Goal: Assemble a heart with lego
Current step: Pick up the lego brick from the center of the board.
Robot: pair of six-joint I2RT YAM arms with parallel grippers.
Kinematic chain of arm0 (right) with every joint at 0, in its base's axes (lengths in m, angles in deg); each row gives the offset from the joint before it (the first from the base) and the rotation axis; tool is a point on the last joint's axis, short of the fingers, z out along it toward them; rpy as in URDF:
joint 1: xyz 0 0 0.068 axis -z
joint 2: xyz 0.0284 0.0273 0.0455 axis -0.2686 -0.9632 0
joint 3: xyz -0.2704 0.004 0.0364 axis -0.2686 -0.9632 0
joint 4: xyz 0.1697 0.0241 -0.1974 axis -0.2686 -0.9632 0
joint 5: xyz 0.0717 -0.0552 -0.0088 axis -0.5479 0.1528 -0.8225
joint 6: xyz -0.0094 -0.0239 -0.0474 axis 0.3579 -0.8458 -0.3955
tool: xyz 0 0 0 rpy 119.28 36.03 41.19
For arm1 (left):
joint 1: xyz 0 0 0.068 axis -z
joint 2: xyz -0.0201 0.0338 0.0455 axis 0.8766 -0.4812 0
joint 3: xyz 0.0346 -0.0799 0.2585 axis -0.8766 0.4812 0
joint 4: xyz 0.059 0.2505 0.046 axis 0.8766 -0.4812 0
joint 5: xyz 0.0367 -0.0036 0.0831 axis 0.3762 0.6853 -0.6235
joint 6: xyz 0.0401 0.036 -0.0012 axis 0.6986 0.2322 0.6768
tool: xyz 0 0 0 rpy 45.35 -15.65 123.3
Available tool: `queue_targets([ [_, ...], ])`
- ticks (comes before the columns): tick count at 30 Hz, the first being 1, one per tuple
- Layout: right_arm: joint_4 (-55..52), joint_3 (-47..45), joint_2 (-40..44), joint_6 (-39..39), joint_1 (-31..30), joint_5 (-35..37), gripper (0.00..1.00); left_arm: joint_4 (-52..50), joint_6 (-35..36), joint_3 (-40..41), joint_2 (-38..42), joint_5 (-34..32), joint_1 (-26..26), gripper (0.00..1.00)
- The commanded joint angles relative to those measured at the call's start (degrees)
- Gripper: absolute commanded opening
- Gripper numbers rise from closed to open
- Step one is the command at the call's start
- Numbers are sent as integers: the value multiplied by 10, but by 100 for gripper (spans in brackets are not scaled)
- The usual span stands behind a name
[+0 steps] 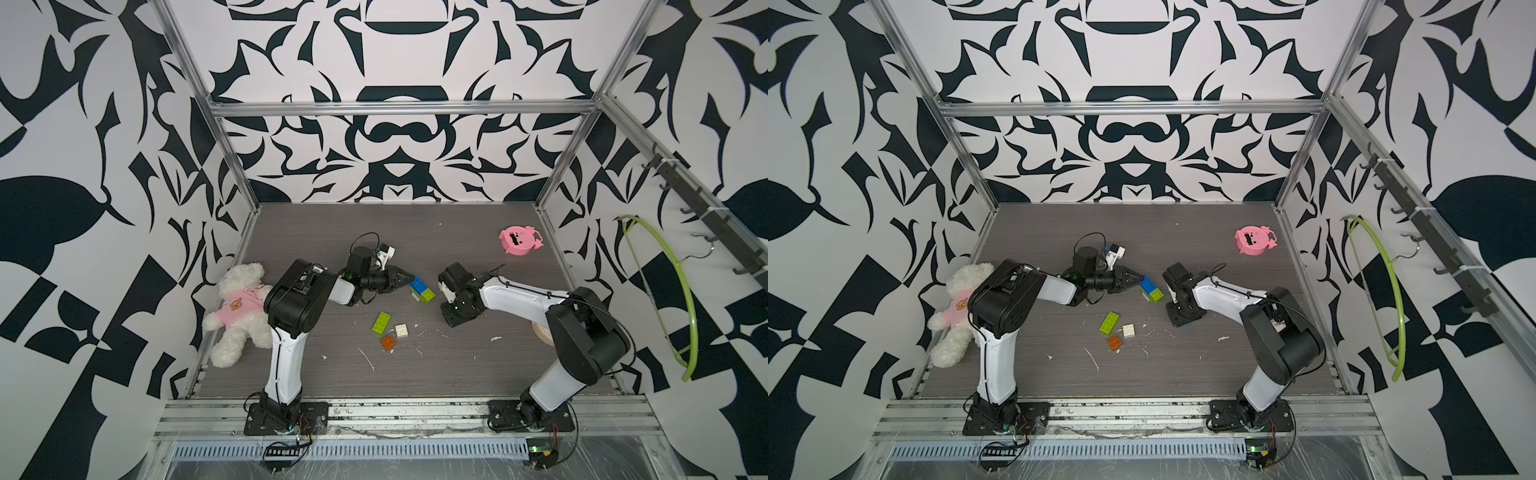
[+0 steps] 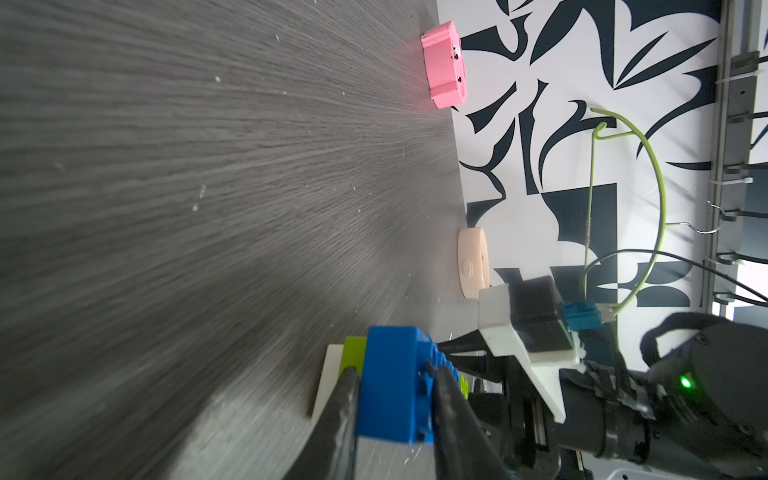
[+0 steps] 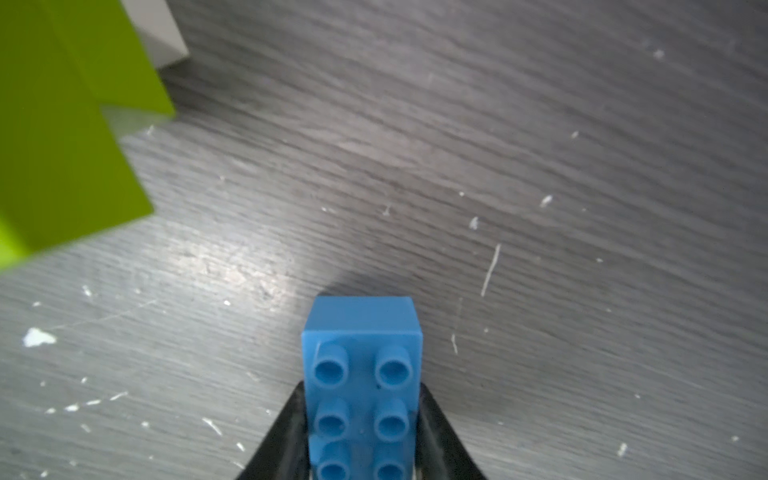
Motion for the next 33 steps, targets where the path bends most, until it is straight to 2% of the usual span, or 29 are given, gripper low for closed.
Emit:
queue_targets([
  [1,-8,23,7,7,-5,15,36,-18,13,3,3,-3,1,20],
  [6,-18,27,16,5,-6,23,45,-17,12,1,1,-2,1,20],
  [12,-24,30,13,5,-6,29,43,-16,10,0,0,-1,1,20],
  [20,-22,31,20,4,-6,20,28,-13,10,0,-1,0,1,20],
  [24,-31,41,50,-9,-5,10,18,-11,7,-1,-2,0,1,20],
  [30,-98,109,115,-69,-3,-12,0,-14,7,-4,-4,1,1,20],
  [33,-128,152,119,-103,-4,-46,0,-14,6,-5,-4,1,1,20],
])
